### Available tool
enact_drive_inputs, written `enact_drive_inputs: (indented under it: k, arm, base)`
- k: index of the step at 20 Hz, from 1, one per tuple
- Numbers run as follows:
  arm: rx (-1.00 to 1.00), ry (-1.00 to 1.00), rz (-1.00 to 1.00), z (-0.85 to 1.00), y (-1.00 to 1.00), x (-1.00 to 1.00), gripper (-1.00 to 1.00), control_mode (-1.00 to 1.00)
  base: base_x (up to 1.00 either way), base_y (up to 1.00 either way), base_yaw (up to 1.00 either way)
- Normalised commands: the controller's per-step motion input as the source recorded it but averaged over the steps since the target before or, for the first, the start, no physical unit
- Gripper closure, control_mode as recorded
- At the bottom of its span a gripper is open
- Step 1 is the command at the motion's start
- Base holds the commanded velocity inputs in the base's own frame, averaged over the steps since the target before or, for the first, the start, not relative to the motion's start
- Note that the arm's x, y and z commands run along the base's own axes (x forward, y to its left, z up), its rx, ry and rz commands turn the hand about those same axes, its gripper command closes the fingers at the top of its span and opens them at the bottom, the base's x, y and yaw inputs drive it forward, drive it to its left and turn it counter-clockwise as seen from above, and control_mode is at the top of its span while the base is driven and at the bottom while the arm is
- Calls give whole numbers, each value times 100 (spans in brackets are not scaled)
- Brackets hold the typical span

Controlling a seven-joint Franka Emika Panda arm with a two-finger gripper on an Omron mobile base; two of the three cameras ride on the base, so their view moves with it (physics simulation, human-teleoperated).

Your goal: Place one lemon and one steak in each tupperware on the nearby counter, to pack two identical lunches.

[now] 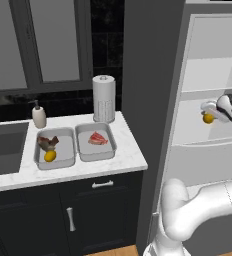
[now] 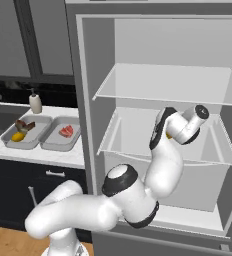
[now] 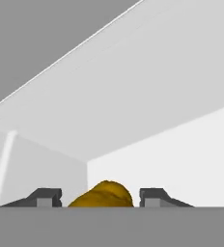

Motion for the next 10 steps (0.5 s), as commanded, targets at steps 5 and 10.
enact_drive_inputs:
  k: [5, 10]
  arm:
    - [7, -1, 0, -37, 44, -59, 100, -100]
    - [-8, -4, -4, 22, 30, -86, 100, -100]
  base:
    - [0, 0, 0]
    - [0, 0, 0]
